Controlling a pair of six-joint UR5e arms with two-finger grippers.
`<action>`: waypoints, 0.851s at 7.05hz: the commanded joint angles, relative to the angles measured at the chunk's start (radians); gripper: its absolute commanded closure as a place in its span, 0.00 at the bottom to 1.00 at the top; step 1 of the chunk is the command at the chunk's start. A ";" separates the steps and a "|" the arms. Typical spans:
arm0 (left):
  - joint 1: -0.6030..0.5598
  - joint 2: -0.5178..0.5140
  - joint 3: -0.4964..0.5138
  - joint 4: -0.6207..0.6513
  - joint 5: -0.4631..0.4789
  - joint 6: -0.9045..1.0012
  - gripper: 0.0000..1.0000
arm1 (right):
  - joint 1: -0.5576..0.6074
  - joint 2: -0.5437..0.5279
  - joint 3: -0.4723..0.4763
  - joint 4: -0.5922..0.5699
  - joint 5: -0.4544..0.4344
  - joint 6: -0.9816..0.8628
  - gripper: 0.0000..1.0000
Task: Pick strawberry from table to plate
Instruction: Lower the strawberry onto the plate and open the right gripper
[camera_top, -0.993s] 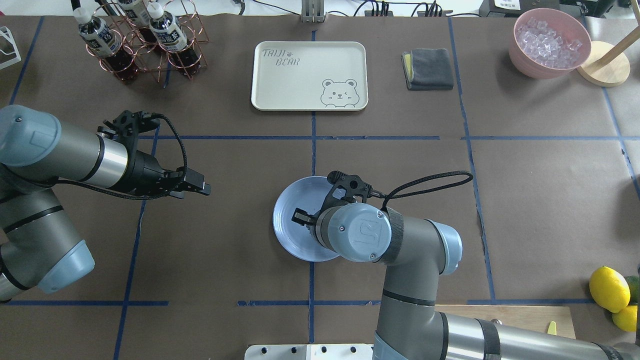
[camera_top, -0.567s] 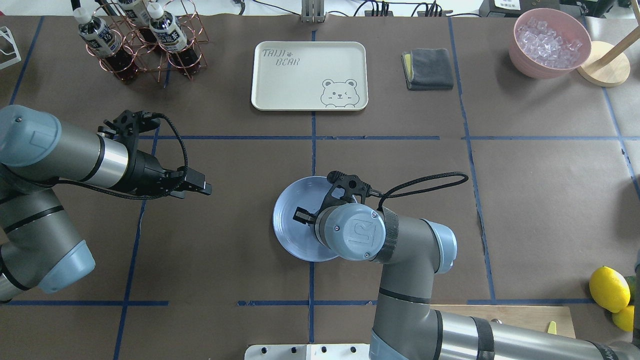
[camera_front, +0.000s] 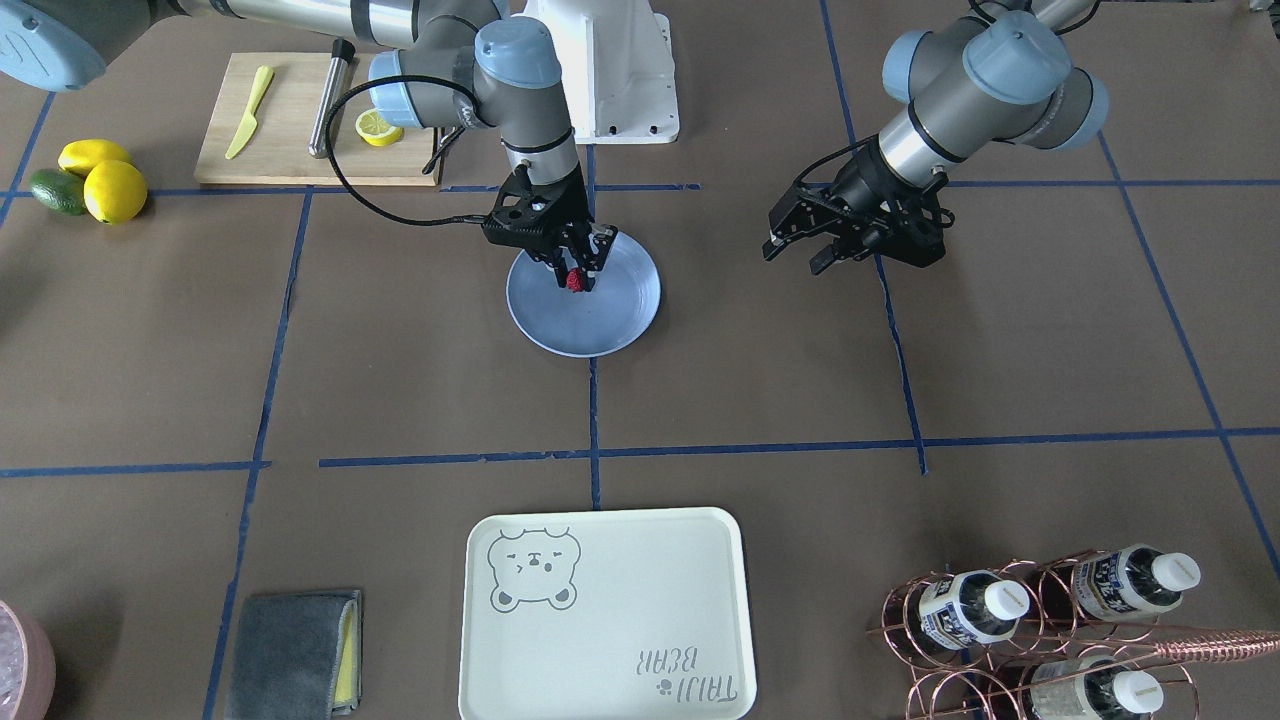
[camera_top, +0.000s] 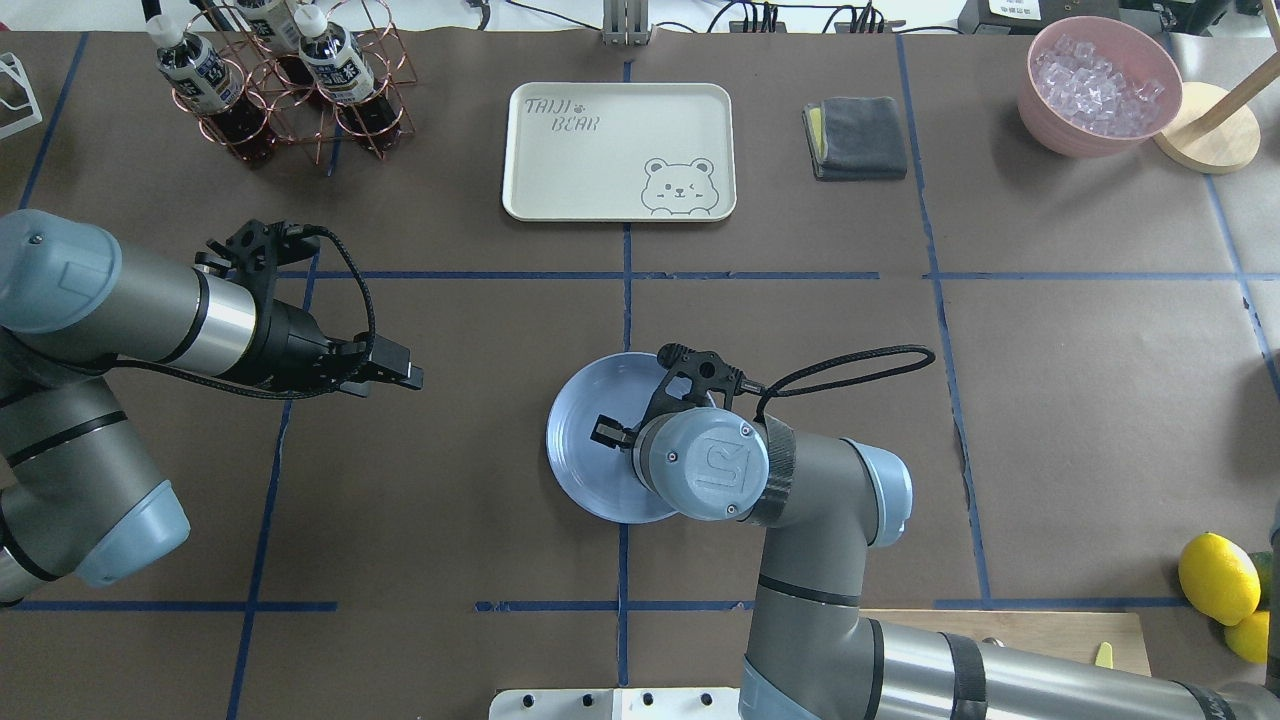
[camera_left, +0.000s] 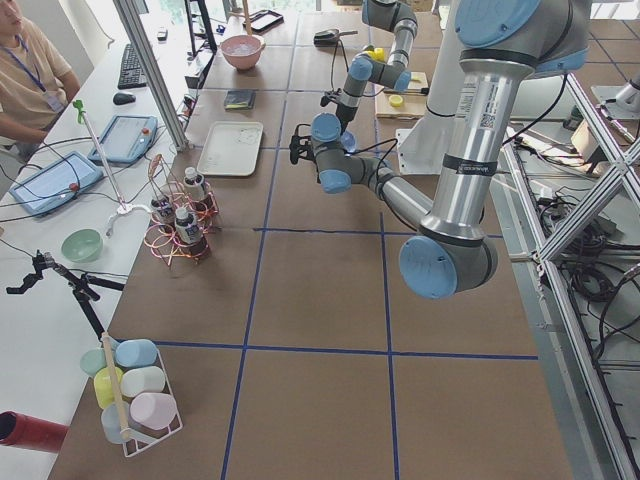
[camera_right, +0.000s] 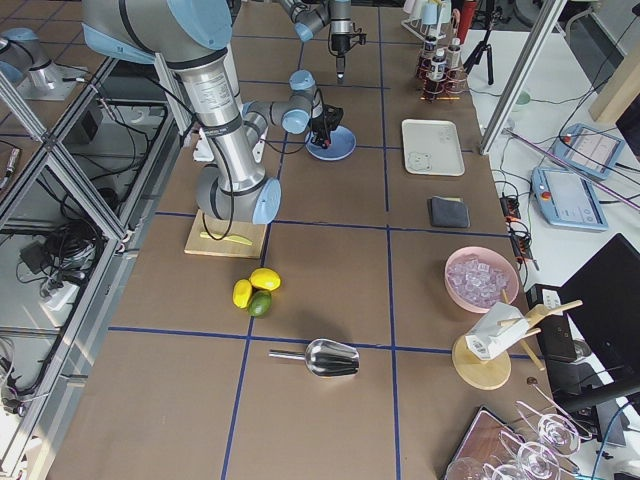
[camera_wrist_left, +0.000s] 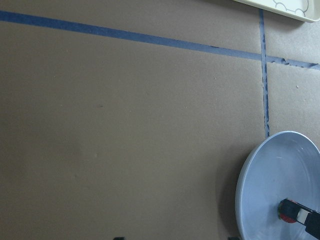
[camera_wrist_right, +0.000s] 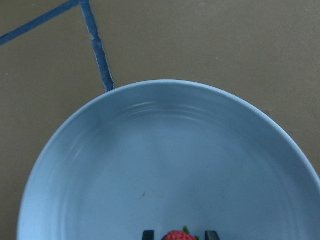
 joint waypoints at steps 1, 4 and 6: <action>0.000 0.002 0.004 0.000 0.001 0.000 0.25 | 0.009 0.002 0.013 -0.001 0.001 -0.002 0.00; -0.008 0.027 0.001 -0.002 -0.001 0.012 0.25 | 0.115 -0.169 0.330 -0.122 0.125 -0.018 0.00; -0.047 0.102 -0.009 -0.003 -0.001 0.141 0.25 | 0.273 -0.390 0.508 -0.160 0.301 -0.252 0.00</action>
